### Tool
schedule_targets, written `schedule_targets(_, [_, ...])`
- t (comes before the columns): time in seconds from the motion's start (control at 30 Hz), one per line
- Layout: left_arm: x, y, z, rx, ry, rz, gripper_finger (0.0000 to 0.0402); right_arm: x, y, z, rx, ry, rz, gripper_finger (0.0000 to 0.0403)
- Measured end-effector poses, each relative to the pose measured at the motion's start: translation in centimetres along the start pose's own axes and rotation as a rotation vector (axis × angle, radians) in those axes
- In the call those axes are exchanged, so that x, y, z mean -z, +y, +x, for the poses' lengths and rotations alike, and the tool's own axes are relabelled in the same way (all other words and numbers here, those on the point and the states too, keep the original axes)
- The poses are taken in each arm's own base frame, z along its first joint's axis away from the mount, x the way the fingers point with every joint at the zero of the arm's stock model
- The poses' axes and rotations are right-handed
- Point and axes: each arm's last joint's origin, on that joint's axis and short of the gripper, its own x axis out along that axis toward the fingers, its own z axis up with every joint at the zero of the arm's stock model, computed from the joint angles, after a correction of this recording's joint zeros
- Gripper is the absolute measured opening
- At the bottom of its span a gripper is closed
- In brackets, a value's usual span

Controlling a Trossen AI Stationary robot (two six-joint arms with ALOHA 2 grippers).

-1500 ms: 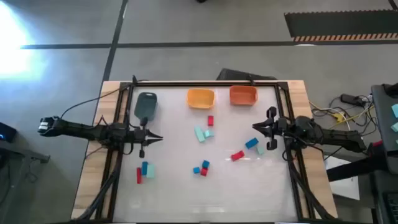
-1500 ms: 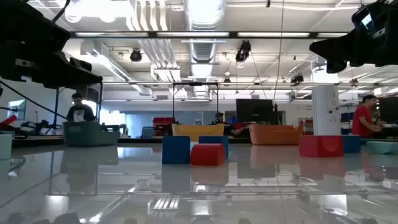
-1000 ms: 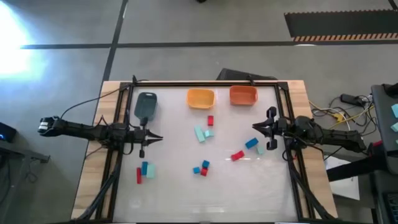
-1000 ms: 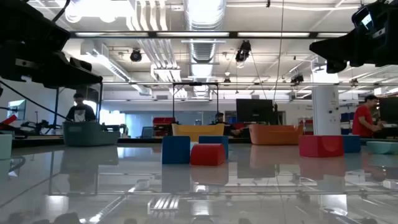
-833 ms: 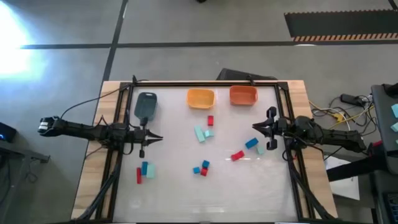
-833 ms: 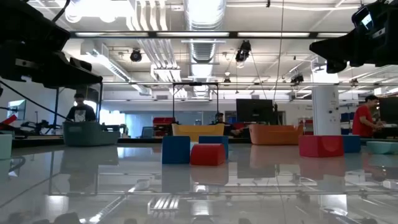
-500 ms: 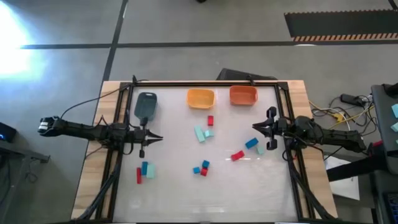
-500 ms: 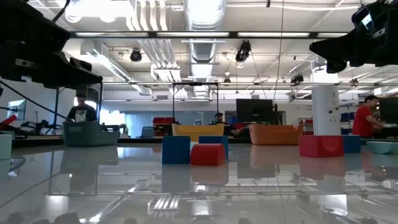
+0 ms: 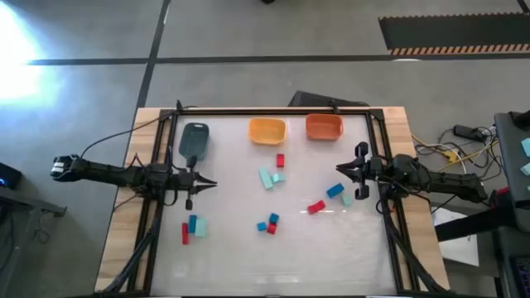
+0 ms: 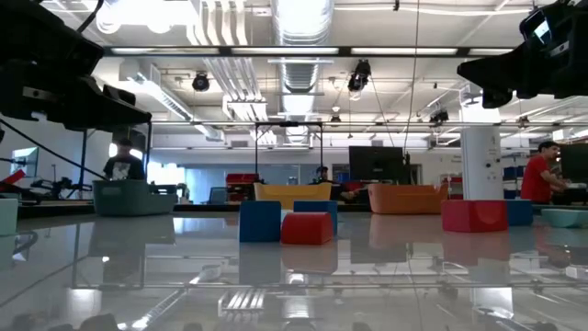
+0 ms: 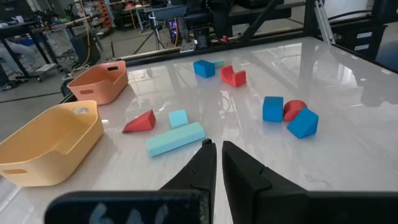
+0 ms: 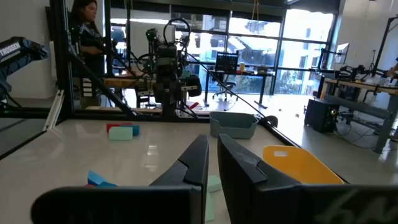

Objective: Sort & place blocks by color

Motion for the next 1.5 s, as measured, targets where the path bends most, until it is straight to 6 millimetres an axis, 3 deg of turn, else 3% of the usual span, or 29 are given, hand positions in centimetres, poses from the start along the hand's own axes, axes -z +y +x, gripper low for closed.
schedule_targets(0.87, [0.0, 0.0, 0.0, -0.014, -0.001, 0.0, 0.0011, 0.0, 0.0, 0.0, 0.0, 0.0, 0.004, 0.0027])
schedule_targets(0.97, [-0.3, 0.2, 0.0, -0.05, -0.022, 0.01, 0.0011, 0.0, 0.1, 0.0, -0.029, 0.005, 0.239, 0.0027])
schedule_targets(1.1, [-1.6, 0.4, -0.1, -0.057, -0.168, -0.147, 0.0011, -0.1, 0.0, 0.0, 0.004, -0.014, 0.579, 0.0027])
schedule_targets(1.2, [-2.8, 0.6, -0.3, -0.052, -0.292, -0.268, 0.0011, -0.1, -0.1, 0.0, 0.051, -0.019, 0.597, 0.0027])
schedule_targets(1.5, [-5.8, 1.2, -1.8, -0.051, -0.633, -0.355, 0.0011, -0.1, -0.1, 0.0, 0.047, -0.027, 0.596, 0.0027])
